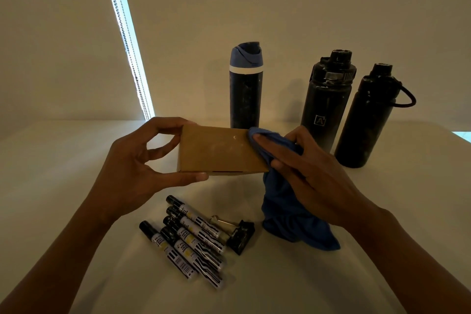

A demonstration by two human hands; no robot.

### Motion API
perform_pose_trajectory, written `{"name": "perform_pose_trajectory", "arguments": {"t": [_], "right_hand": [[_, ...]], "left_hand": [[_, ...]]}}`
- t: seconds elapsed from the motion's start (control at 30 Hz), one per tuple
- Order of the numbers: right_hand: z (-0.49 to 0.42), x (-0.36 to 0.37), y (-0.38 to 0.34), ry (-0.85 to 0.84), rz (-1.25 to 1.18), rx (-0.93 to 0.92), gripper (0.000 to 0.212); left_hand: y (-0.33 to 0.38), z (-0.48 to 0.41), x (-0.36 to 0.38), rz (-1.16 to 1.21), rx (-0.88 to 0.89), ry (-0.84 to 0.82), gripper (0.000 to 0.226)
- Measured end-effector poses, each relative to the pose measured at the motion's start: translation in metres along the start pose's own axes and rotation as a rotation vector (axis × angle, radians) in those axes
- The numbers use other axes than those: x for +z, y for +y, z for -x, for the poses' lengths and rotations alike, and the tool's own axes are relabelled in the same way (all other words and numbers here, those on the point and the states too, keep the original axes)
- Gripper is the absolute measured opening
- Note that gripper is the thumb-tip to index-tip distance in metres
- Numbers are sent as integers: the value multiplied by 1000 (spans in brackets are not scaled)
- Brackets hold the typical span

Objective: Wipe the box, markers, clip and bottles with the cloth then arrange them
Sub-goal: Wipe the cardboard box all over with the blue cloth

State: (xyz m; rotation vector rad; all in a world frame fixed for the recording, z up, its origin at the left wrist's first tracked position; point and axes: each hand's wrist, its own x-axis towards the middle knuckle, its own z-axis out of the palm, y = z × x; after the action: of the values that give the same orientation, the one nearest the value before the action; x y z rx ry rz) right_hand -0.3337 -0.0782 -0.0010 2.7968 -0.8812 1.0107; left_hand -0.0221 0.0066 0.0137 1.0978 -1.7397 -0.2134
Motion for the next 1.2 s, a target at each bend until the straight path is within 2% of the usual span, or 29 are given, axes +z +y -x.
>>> {"name": "perform_pose_trajectory", "arguments": {"t": [0.17,0.43,0.5,0.57,0.67,0.77,1.0,1.2], "right_hand": [[2,4,-9,-175,34,-102,48],[6,2,-5,-203,-20,-90,40],[7,0,-5,-166,-29,-106,38],[9,-2,-3,-57,-39,-105,39],[8,1,1,77,-85,-2,33],[8,5,5,54,33,24,41],[6,1,-5,78,-89,99,35],[4,-1,-13,42,2,36,52]], "left_hand": [[-5,0,-5,-4,-14,36,81],[-6,-1,-3,35,-49,51,80],[-5,-1,-4,40,-36,66,80],[-5,0,-4,10,-18,66,80],[-3,0,-3,-13,-3,50,79],[-1,1,-3,-9,20,35,78],[5,1,-1,5,12,-43,77],[8,0,2,-18,39,-33,79]]}}
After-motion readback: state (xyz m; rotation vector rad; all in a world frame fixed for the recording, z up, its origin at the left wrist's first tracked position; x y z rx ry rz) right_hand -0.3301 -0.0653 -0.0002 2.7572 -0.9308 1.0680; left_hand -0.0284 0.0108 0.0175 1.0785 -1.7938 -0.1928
